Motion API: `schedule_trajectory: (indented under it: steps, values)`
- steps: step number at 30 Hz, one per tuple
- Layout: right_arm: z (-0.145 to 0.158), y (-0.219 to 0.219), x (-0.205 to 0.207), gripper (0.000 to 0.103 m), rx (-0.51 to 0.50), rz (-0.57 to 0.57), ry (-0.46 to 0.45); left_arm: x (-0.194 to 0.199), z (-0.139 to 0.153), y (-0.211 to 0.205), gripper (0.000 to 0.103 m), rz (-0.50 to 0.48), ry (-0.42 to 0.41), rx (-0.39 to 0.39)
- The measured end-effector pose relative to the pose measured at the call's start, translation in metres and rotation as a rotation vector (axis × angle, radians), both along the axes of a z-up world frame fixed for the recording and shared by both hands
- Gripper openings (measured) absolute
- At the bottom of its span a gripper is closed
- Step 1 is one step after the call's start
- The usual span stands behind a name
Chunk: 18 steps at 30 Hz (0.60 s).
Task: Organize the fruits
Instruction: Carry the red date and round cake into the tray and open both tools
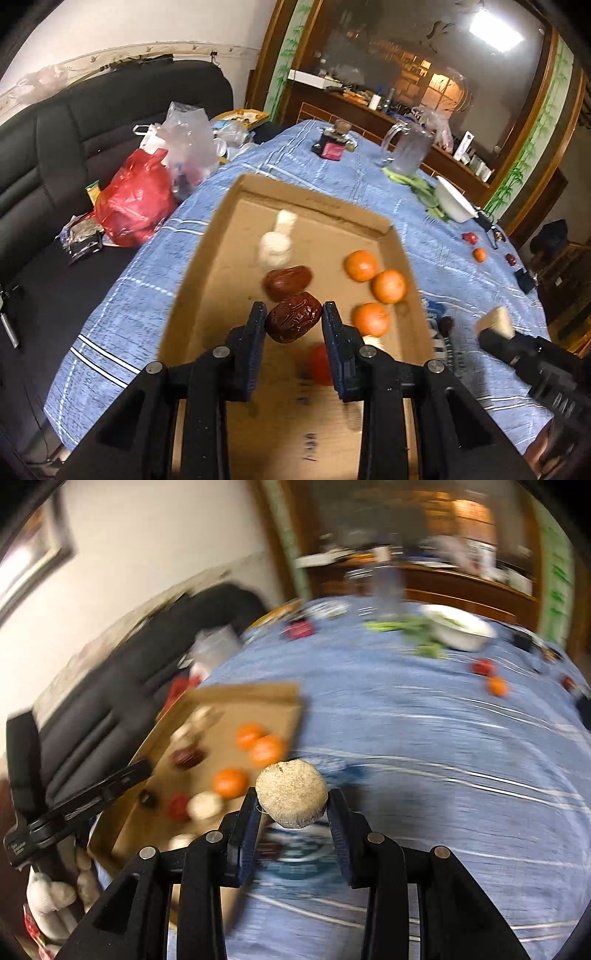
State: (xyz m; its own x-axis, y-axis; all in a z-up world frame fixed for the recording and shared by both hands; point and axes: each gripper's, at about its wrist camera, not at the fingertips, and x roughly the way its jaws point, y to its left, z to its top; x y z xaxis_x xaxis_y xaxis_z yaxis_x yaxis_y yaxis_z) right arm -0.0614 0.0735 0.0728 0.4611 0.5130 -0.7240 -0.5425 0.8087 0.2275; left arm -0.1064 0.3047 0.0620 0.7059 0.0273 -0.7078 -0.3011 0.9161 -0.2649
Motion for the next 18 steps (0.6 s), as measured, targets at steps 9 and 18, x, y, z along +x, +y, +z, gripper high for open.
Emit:
schedule_trajectory:
  steps: [9,18]
  values:
    - [-0.041,0.059,-0.006,0.040,-0.126,0.105,0.014,0.003,-0.015,0.012,0.030,0.003,0.032,-0.006]
    - [-0.053,0.068,-0.009,0.040,-0.151,0.113,0.003,0.002,-0.015,0.015,0.038,0.032,0.023,-0.009]
